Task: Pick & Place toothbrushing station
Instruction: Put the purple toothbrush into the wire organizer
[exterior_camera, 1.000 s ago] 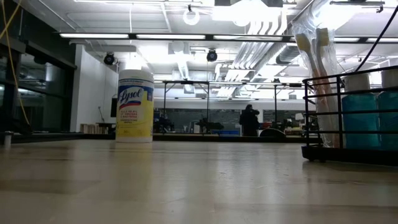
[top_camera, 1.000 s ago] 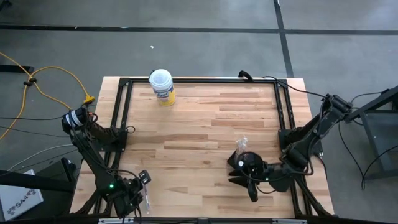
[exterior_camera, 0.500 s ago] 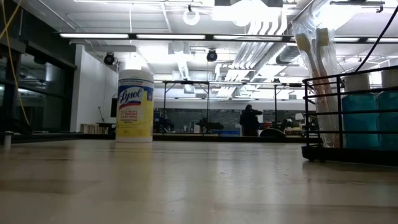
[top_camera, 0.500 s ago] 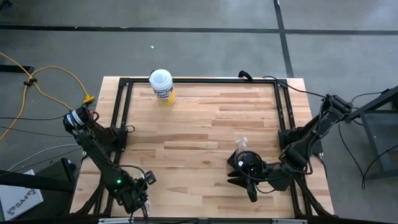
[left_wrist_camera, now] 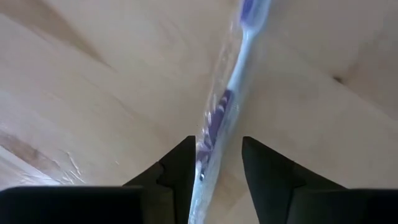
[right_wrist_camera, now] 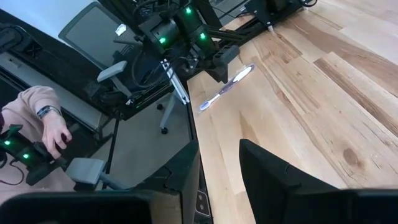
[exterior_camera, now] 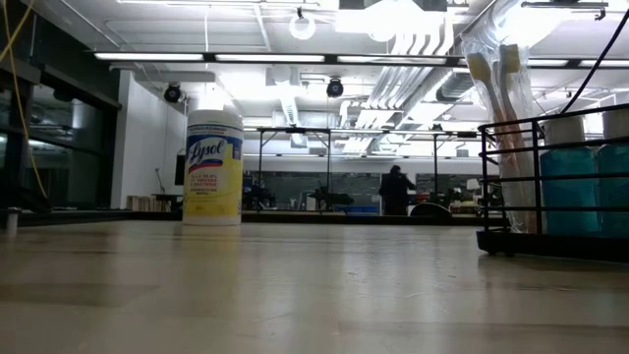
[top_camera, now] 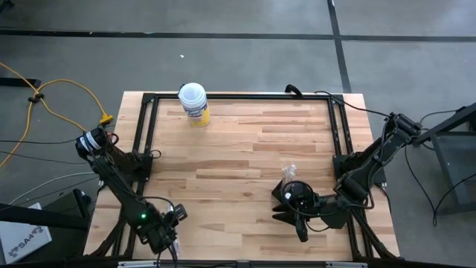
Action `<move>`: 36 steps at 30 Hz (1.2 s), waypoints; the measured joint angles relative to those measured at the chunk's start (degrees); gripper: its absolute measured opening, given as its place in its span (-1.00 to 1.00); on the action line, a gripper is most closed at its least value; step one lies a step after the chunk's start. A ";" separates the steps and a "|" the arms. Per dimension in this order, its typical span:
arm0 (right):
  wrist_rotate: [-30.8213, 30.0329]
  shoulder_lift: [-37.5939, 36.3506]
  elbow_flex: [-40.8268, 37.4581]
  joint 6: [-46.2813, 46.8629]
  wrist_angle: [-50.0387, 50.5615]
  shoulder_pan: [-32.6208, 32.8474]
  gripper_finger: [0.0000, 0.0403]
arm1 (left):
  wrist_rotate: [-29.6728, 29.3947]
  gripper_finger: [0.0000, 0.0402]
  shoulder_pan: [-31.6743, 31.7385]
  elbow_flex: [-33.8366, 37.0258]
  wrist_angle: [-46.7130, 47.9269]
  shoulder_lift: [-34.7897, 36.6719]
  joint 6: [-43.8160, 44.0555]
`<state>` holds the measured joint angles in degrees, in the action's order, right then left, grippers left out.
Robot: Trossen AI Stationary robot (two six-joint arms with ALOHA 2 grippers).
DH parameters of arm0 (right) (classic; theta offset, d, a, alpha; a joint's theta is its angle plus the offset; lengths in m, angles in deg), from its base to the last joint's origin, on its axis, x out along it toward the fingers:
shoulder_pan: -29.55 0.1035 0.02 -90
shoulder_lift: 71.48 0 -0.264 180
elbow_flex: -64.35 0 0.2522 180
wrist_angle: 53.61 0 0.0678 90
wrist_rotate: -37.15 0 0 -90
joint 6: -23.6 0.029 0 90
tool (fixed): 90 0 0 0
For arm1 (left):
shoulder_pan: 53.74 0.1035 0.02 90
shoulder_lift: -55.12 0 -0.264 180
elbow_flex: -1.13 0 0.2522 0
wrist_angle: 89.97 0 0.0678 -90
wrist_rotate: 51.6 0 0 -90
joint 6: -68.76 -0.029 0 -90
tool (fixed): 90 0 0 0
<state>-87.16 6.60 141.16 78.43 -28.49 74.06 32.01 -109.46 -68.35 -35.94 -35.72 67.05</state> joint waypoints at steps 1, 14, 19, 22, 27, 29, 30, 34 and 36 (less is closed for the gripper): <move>0.00 0.00 0.00 0.00 0.00 0.01 -0.47 | 0.01 -0.37 0.00 0.31 0.06 0.00 0.02; -0.02 -0.02 0.00 0.02 0.00 0.01 -0.47 | -0.02 -0.37 1.19 6.49 -7.10 0.00 -0.48; -0.03 -0.02 0.00 0.72 -0.01 0.01 -0.47 | 0.55 -0.37 2.06 7.99 -8.97 0.20 -0.50; -0.02 -0.02 0.00 0.87 -0.02 0.01 -0.47 | 0.64 -0.40 2.05 7.99 -9.09 0.17 -1.17; -0.02 -0.02 0.00 0.87 -0.02 0.01 -0.47 | 1.78 -0.55 2.10 8.02 -9.11 0.15 -1.53; -0.02 -0.02 0.00 0.87 -0.02 0.01 -0.47 | 1.93 -0.63 2.08 8.02 -9.11 0.11 -1.51; -0.03 -0.02 0.00 0.87 -0.02 0.01 -0.47 | 2.07 -0.68 2.08 8.04 -9.09 0.11 -1.49; -0.02 -0.02 0.00 0.87 -0.02 0.00 -0.47 | 2.26 -0.91 2.05 8.06 -9.06 0.11 -1.49; -0.02 -0.02 0.00 0.87 -0.02 0.00 -0.47 | 2.20 -0.95 2.05 8.05 -9.07 0.11 -1.49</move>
<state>-87.18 6.58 141.16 79.30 -28.51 74.06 34.21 -107.41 -60.29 -45.01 -35.62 65.55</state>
